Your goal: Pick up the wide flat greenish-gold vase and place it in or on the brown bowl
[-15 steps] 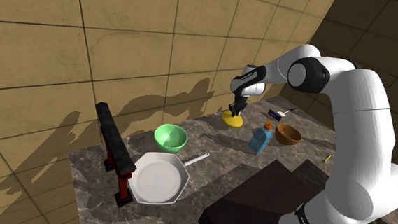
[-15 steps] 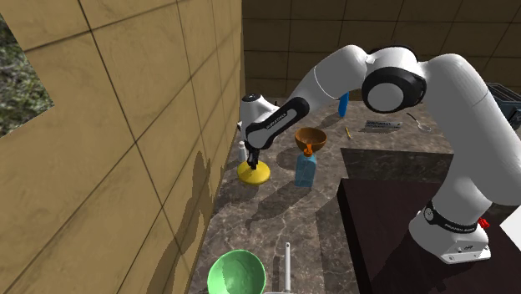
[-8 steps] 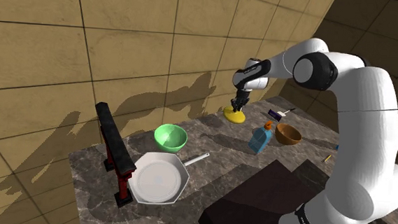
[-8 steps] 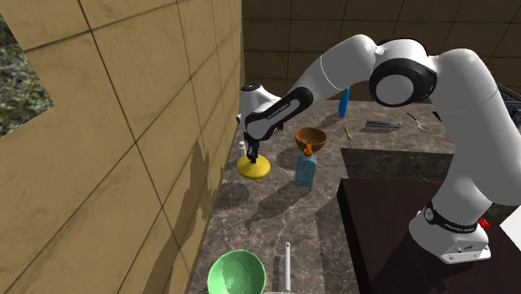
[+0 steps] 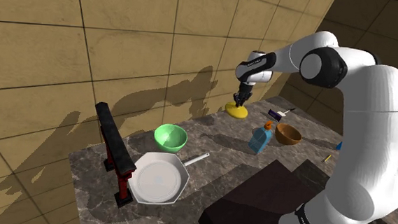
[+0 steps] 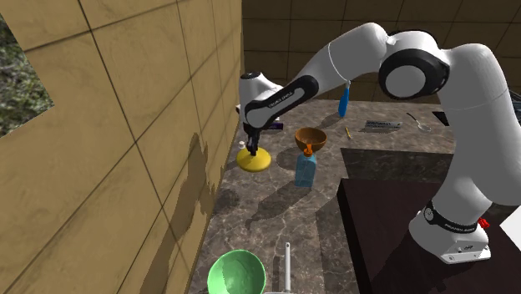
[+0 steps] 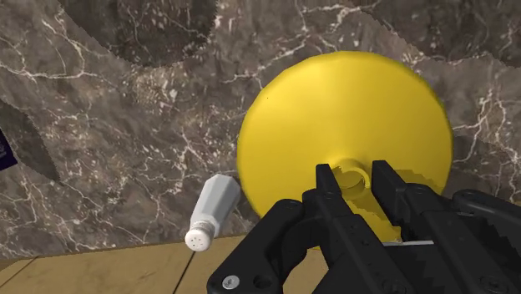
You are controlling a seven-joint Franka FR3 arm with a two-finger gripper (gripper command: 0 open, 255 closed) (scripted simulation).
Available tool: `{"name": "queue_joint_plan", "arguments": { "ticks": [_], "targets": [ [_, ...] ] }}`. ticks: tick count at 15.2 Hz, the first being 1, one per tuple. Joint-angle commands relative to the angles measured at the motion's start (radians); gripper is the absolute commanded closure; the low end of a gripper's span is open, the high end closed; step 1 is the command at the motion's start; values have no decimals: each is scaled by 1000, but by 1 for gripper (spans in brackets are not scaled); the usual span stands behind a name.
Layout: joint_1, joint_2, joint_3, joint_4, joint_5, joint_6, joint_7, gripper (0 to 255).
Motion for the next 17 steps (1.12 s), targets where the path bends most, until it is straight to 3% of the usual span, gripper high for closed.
{"name": "queue_joint_plan", "arguments": {
  "ticks": [1, 11, 17],
  "targets": [
    [1, -17, -2, 3, -3, -19, 0, 255],
    [7, -87, -11, 25, -14, -111, 1, 255],
    [-69, -174, -40, -95, -11, -72, -112, 255]
  ]
}}
